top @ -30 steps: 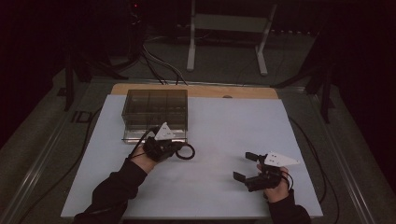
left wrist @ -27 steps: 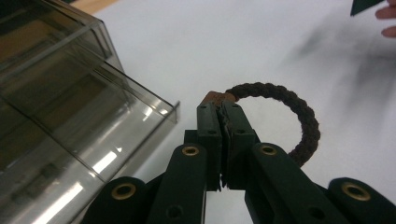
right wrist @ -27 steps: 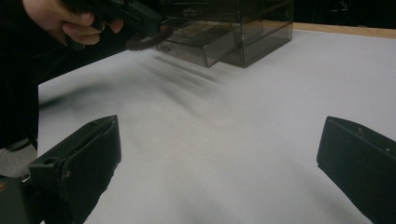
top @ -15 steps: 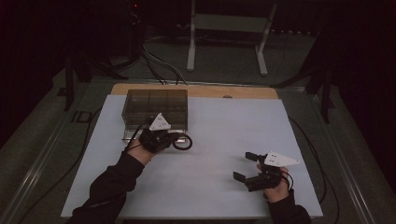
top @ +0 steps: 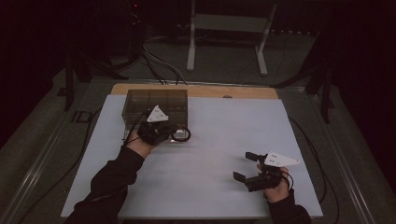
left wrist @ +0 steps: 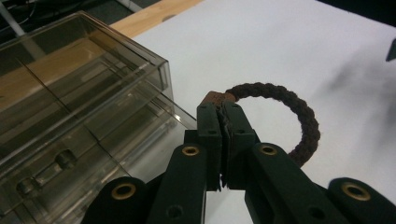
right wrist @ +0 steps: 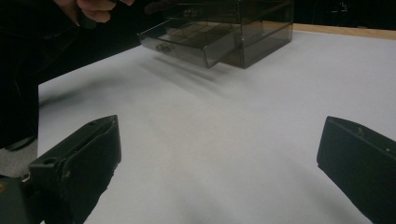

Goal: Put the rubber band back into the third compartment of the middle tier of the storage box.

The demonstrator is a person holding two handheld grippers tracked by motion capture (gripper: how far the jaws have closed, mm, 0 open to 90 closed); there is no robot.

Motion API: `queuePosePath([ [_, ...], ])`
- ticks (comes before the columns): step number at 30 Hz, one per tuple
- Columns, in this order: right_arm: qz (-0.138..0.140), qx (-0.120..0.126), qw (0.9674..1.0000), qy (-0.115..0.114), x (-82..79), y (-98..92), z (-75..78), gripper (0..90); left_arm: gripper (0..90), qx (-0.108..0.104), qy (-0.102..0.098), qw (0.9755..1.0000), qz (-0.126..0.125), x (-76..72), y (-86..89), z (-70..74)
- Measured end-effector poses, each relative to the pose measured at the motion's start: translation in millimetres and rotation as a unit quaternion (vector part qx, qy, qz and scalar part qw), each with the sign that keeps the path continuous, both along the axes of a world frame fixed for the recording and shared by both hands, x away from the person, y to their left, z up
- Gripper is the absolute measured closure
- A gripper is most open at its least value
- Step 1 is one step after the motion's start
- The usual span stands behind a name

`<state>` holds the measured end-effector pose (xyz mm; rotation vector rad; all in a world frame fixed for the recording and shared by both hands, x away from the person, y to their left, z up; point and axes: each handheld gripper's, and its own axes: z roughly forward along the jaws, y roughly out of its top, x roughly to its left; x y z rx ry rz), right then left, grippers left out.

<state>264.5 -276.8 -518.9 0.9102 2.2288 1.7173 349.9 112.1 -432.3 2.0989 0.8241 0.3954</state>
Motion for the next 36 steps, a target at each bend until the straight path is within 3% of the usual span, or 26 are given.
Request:
queuePosePath([
  [14,0.001,0.0,1.0,-0.001,-0.5,0.2,0.3,0.0,88.9,-0.01,0.007,0.9991,0.041,16.9,3.3,-4.7],
  [24,0.003,0.0,1.0,0.0,-0.4,0.4,0.0,0.0,88.8,-0.003,0.021,0.9974,0.069,30.6,6.9,-25.7],
  [31,0.005,0.0,1.0,-0.001,-0.7,0.7,0.2,0.0,88.8,0.008,0.026,0.9963,0.082,36.7,6.5,-37.0],
  [36,0.005,0.0,1.0,-0.001,-0.3,0.7,-0.3,0.0,88.7,0.03,0.023,0.9954,0.088,38.7,5.6,-42.5],
])
